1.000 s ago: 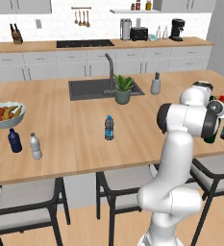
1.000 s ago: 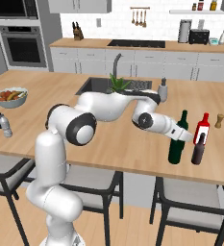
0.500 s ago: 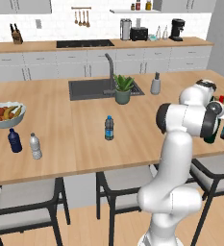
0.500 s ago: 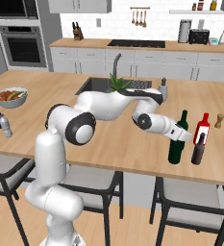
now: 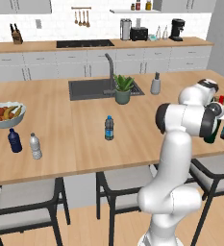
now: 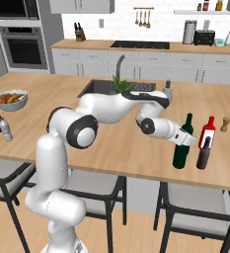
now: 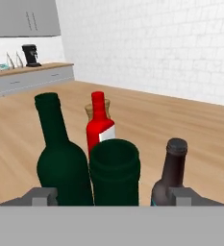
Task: Move the plastic bottles in the middle to the plastics group, and the glass bottles in the middle to the glass group.
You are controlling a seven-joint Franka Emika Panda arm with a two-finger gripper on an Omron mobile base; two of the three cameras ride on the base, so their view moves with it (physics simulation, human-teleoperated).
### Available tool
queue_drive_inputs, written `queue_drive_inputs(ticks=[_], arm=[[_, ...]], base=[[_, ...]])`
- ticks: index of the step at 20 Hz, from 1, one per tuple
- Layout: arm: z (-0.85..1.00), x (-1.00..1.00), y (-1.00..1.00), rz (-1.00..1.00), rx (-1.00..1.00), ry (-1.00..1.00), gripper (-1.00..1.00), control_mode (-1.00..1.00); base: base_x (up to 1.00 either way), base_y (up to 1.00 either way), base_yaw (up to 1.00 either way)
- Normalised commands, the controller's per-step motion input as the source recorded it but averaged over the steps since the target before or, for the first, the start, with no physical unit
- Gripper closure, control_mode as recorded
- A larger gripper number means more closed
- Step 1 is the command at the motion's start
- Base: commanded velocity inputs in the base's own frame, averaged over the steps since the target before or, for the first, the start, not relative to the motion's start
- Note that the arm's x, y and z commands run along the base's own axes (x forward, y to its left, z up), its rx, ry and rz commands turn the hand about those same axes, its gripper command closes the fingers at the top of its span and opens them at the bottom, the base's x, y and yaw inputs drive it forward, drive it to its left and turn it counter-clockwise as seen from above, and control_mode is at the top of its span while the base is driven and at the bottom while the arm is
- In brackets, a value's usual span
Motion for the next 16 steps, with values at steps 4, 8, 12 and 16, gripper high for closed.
queue_drive_inputs(ticks=[4,8,12,16], arm=[[0.0,-0.17,0.01,0.0,0.0,0.0,-1.0,-1.0],[0.36,-0.39,0.27,0.0,0.0,0.0,-1.0,-1.0],[0.57,-0.15,0.47,0.0,0.0,0.01,-1.0,-1.0],[0.62,-0.2,0.3,0.0,0.0,0.03,-1.0,-1.0]], base=[[0.0,0.0,0.0],[0.0,0.0,0.0],[0.0,0.0,0.0],[0.0,0.0,0.0]])
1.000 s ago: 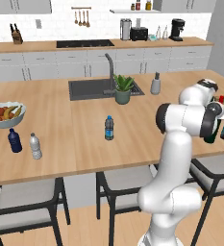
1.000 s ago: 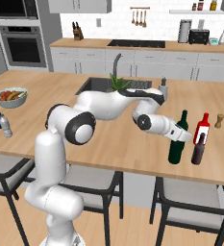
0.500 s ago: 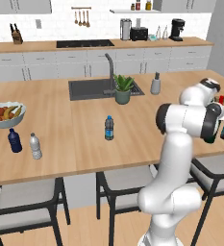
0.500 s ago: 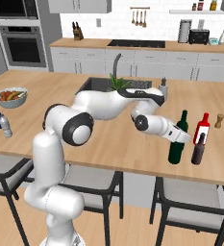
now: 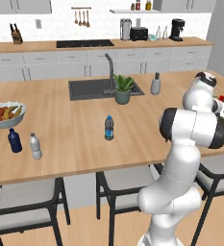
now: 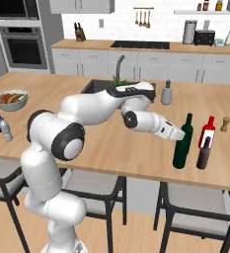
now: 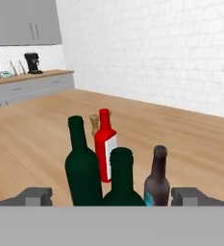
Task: Move the plastic bottles in the middle to the plastics group, and the glass bottles in the middle to the glass group.
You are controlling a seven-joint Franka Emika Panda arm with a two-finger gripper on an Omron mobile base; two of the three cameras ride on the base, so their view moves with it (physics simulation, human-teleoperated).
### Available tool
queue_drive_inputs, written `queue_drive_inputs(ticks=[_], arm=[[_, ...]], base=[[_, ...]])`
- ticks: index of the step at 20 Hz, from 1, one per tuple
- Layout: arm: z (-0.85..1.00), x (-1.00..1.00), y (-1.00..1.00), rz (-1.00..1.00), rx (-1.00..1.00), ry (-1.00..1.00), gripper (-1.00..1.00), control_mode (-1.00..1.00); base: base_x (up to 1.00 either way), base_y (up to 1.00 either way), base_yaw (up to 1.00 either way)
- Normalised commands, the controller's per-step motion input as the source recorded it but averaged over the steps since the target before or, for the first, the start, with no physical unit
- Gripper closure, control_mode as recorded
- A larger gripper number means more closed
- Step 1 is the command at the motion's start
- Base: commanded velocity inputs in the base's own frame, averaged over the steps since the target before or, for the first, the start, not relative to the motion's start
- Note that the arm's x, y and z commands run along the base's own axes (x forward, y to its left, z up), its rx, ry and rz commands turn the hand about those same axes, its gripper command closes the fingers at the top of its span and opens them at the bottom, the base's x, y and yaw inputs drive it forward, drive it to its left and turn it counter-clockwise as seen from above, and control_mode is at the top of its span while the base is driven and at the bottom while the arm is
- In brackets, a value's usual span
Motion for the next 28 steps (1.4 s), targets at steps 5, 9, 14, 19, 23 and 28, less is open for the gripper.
queue_drive_inputs(ticks=[5,9,14,19,23,28], arm=[[0.74,-0.15,0.25,0.0,0.02,0.09,-1.0,-1.0],[0.78,-0.15,0.19,0.0,0.03,0.08,-1.0,-1.0],[0.75,0.03,0.36,0.0,0.01,0.04,-1.0,-1.0],[0.91,0.16,0.43,0.03,0.05,0.14,-1.0,-1.0],[1.0,0.18,0.43,0.07,0.12,0.19,-1.0,-1.0],[0.96,0.43,0.34,0.05,0.13,0.11,-1.0,-1.0]], base=[[0.0,0.0,0.0],[0.0,0.0,0.0],[0.0,0.0,0.0],[0.0,0.0,0.0],[0.0,0.0,0.0],[0.0,0.0,0.0]])
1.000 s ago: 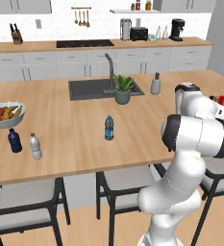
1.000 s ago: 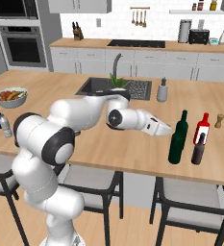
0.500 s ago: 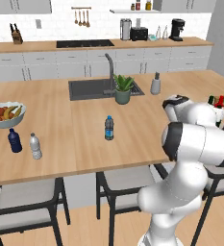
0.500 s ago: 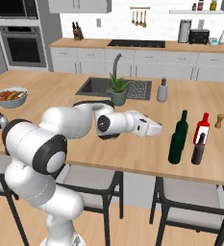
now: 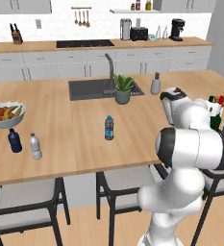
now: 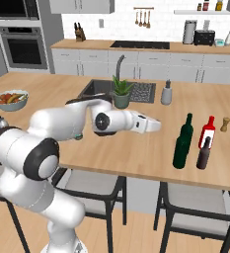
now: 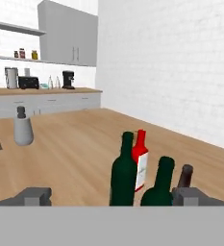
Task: Move the plastic bottles in the middle to the plastics group, and the glass bottles in the middle to the glass group.
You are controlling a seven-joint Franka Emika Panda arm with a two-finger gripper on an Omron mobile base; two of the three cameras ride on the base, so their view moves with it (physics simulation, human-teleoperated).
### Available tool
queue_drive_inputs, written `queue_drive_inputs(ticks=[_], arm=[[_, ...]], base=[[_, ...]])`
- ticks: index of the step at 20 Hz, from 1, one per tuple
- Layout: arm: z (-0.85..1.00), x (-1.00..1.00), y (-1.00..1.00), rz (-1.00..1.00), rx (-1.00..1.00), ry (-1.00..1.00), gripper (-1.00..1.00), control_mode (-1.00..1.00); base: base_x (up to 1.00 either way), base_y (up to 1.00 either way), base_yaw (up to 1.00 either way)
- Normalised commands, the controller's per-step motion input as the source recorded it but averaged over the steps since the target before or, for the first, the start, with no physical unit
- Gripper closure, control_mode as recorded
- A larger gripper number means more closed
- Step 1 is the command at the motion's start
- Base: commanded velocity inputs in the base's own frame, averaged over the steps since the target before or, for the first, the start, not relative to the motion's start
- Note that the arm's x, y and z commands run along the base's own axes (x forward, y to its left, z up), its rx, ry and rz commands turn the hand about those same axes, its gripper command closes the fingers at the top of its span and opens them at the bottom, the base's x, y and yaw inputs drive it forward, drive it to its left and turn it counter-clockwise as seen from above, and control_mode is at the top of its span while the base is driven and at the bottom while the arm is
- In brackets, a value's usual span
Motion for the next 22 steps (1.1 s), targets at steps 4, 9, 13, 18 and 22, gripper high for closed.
queue_drive_inputs(ticks=[4,9,13,18,22], arm=[[0.73,0.89,0.27,0.0,0.07,0.01,-1.0,-1.0],[0.68,1.0,0.3,0.0,0.06,0.0,-1.0,-1.0],[0.4,0.98,0.23,0.0,0.08,0.01,-1.0,-1.0],[-0.08,0.46,0.0,0.07,0.02,-0.18,-1.0,-1.0],[-0.21,0.84,-0.02,0.19,0.1,-0.32,-1.0,-1.0]], base=[[0.0,0.0,0.0],[0.0,0.0,0.0],[0.0,0.0,0.0],[0.0,0.0,0.0],[0.0,0.0,0.0]])
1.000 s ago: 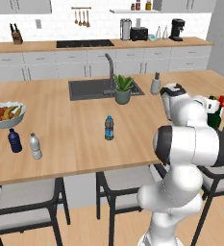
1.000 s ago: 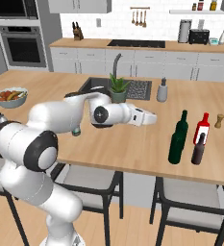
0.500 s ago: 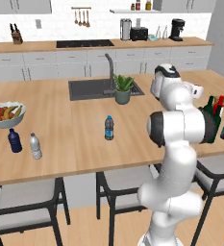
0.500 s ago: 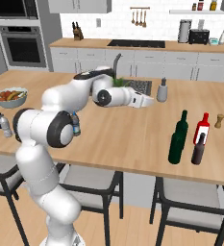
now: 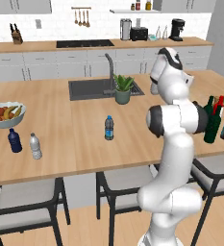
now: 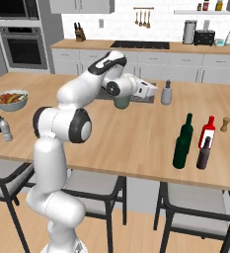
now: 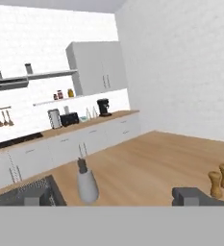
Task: Move the plastic bottles in the middle to the plastics group, and the glass bottles in the middle to the glass group.
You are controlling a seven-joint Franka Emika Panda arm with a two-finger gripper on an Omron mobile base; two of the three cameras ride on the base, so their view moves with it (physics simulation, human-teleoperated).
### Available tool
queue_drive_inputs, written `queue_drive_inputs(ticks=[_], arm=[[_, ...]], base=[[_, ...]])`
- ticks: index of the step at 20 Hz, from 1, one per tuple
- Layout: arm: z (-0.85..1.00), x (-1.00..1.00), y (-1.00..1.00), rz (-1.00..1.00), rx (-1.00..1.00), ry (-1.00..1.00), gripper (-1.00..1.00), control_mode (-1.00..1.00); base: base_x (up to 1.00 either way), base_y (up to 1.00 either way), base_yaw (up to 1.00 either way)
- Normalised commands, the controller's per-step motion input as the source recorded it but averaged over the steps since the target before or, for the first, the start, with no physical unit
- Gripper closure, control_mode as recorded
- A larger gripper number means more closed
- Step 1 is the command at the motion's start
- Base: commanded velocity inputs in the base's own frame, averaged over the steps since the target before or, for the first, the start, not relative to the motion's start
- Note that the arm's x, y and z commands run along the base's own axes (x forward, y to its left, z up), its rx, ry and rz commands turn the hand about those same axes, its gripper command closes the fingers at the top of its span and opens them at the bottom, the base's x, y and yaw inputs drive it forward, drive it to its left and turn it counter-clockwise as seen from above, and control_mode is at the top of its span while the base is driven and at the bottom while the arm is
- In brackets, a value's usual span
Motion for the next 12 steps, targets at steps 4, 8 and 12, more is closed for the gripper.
queue_drive_inputs(ticks=[4,8,12], arm=[[-0.32,0.12,0.0,0.34,0.17,-0.43,-1.0,-1.0],[-0.16,0.05,0.19,0.4,0.15,-0.31,-1.0,-1.0],[-0.12,-0.15,0.34,0.34,0.08,-0.05,-1.0,-1.0]], base=[[0.0,0.0,0.0],[0.0,0.0,0.0],[0.0,0.0,0.0]])
